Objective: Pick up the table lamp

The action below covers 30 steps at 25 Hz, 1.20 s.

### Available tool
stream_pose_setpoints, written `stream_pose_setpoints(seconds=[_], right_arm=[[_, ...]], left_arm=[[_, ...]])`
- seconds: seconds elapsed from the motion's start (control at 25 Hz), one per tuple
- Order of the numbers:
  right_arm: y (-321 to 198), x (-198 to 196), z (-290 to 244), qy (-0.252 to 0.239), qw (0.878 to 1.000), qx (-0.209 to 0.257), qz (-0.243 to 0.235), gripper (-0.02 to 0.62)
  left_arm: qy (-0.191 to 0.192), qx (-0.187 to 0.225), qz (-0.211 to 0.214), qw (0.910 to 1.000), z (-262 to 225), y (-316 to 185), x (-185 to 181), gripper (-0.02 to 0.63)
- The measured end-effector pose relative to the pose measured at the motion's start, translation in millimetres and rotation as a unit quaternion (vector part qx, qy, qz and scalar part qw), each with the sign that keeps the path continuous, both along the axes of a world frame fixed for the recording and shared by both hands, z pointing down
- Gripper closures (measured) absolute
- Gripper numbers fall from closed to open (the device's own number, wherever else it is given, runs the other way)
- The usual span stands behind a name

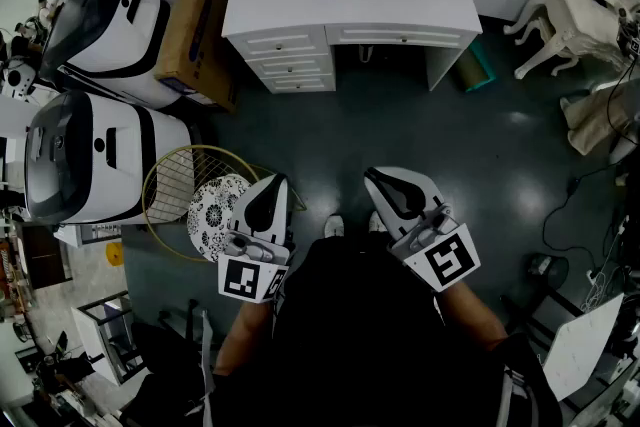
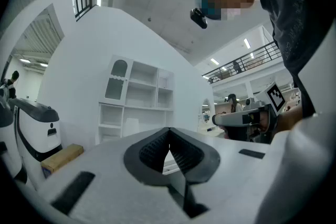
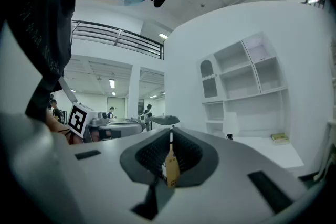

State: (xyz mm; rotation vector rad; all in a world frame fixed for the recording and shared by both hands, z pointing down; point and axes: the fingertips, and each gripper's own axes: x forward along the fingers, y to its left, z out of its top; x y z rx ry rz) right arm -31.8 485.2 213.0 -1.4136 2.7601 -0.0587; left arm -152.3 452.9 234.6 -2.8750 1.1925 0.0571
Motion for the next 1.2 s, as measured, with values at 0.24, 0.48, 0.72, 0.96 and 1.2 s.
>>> stream_pose_setpoints(seconds=[0.24,0.48,0.72,0.96,1.2], right_arm=[[3,39,-1,-0.044,0.999,0.014,-0.015,0.558],[1,79,25,-0.058,0.998,-0.011,-0.036,0.56],[-9,96,32,-0.071,0.996,-0.023,-0.042,0.56],[-34,98,44,-0.074,0.997,-0.029,-0.026,0.56],[-71,89,55,-0.062,0.996,-0.056,-0.023,0.56]], left_arm=[[-0.003,-0.002,-0.006,1.0,2,-2,39,0.589],[-0.011,0.001,-0.047,0.9988,0,3,49,0.589],[-0.007,-0.004,-0.077,0.997,3,-1,43,0.589],[0.014,-0.012,-0.077,0.9968,10,-27,40,0.589],[0.015,-0.019,-0.068,0.9974,20,-77,39,0.589]])
